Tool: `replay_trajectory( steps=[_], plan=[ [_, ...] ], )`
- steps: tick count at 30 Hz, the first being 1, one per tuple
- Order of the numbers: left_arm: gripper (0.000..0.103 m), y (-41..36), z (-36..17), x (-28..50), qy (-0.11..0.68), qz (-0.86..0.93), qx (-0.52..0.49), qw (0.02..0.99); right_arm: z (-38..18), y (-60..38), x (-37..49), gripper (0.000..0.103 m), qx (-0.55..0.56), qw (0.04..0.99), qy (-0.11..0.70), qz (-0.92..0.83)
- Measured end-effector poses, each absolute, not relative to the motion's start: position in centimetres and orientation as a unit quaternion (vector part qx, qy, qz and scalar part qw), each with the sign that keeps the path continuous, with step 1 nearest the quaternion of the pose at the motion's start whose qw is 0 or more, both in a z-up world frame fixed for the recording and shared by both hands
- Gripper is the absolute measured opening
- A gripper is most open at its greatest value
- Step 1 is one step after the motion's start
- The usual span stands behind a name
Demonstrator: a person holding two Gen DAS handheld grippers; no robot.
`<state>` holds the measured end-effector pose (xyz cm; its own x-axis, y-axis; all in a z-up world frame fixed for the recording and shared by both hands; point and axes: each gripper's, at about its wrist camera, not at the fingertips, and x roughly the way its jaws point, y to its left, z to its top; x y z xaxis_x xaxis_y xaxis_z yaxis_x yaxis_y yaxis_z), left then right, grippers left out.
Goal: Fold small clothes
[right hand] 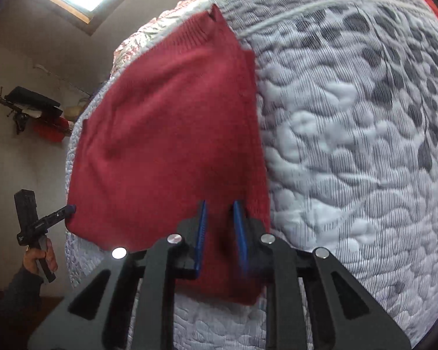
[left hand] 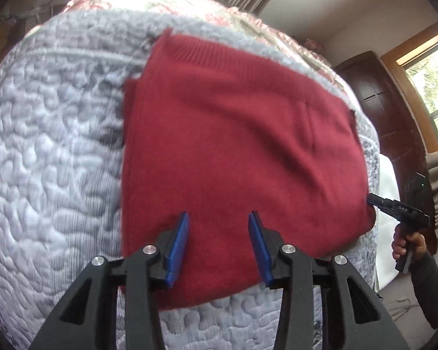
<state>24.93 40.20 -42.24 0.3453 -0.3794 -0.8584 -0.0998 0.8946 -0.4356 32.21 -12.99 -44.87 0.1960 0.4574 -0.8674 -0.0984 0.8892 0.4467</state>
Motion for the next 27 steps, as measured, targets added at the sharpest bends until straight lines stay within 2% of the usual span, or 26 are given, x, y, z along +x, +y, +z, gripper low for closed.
replay_trajectory(
  steps=[1, 5, 6, 9, 12, 15, 19, 22, 23, 24, 25, 26, 27],
  plan=[
    [0.031, 40.4, -43.3, 24.5, 0.570, -0.085, -0.210, 0.790, -45.4, -13.2, 32.0, 0.017, 0.142, 0.761, 0.607, 0.179],
    [0.018, 41.6, -45.0, 24.1, 0.569, -0.078, -0.230, 0.786, -46.3, -13.7, 31.8, 0.016, 0.146, 0.757, 0.610, 0.181],
    [0.018, 41.8, -44.8, 24.2, 0.569, -0.074, -0.237, 0.784, -45.8, -13.7, 31.8, 0.016, 0.150, 0.757, 0.611, 0.178],
    [0.031, 41.3, -41.8, 23.6, 0.545, -0.082, -0.237, 0.800, -42.8, -13.0, 31.1, 0.019, 0.142, 0.771, 0.591, 0.190],
    [0.037, 40.1, -39.9, 22.2, 0.538, -0.102, -0.233, 0.804, -42.3, -12.6, 29.9, 0.020, 0.136, 0.769, 0.595, 0.190],
    [0.037, 40.0, -42.2, 21.1, 0.574, -0.088, -0.223, 0.783, -45.0, -13.0, 29.0, 0.015, 0.128, 0.757, 0.619, 0.168],
    [0.032, 41.6, -45.1, 20.6, 0.580, -0.093, -0.266, 0.764, -46.2, -14.5, 29.3, 0.010, 0.156, 0.756, 0.617, 0.150],
    [0.033, 42.6, -45.1, 21.0, 0.582, -0.101, -0.298, 0.750, -44.0, -14.0, 28.8, 0.014, 0.136, 0.774, 0.604, 0.134],
    [0.035, 42.9, -44.8, 21.2, 0.584, -0.101, -0.307, 0.744, -42.7, -13.1, 28.2, 0.020, 0.114, 0.785, 0.595, 0.131],
    [0.045, 43.1, -44.2, 21.5, 0.589, -0.101, -0.311, 0.739, -41.3, -11.7, 27.4, 0.024, 0.087, 0.798, 0.581, 0.134],
    [0.062, 43.4, -43.4, 21.8, 0.592, -0.102, -0.310, 0.737, -40.0, -10.1, 26.6, 0.033, 0.064, 0.807, 0.570, 0.143],
    [0.072, 43.9, -42.5, 22.1, 0.590, -0.104, -0.307, 0.739, -39.0, -8.0, 25.8, 0.042, 0.040, 0.813, 0.562, 0.149],
    [0.083, 44.3, -41.5, 22.5, 0.588, -0.103, -0.303, 0.743, -38.2, -5.7, 24.7, 0.046, 0.016, 0.818, 0.552, 0.157]
  ],
)
